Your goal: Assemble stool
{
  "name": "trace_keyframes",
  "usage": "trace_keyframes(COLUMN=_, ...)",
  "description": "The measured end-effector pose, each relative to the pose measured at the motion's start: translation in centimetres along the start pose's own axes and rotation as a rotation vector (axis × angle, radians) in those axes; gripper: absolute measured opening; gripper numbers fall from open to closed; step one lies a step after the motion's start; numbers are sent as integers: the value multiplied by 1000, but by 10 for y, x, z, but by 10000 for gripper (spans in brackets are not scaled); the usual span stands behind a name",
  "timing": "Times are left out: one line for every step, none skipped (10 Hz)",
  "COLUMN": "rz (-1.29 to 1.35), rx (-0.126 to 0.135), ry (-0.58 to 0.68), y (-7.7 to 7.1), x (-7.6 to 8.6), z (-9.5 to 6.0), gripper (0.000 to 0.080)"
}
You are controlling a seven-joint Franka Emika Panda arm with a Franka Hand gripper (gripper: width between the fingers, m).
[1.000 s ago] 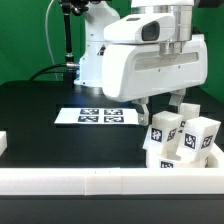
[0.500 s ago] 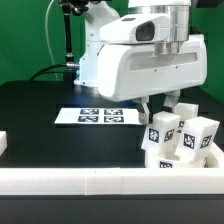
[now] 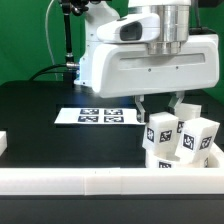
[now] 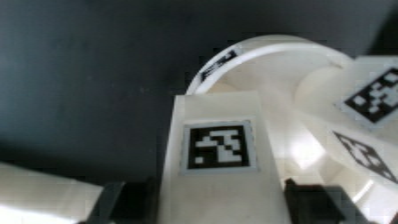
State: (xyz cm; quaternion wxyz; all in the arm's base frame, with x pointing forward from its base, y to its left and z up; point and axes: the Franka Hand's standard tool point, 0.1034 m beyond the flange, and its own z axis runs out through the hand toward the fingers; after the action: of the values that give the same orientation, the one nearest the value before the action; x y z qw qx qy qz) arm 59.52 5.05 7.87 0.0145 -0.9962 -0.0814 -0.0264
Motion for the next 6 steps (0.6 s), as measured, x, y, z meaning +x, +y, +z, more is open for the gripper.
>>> trace_keyframes(rz=88, rx=0, ry=2, y=0, x=0, z=0, gripper=337)
trace_keyframes(rz=222, rx=-6, ry=22, y=-3, x=1, z=0, gripper=337)
trace_keyframes(rz=352, rx=-7, ry=38, y=-5, x=2, z=0, gripper=337)
trace_keyframes(rz=479, rx=-6, ry=44, y=-7, x=2, z=0, gripper=337)
trace_keyframes(rz=586, rx=-3, ry=37, y=-8, x=0, z=0, gripper=337)
trace_keyframes(rz=721, rx=-2, ry=38, y=-9, x=1, z=0, gripper=337)
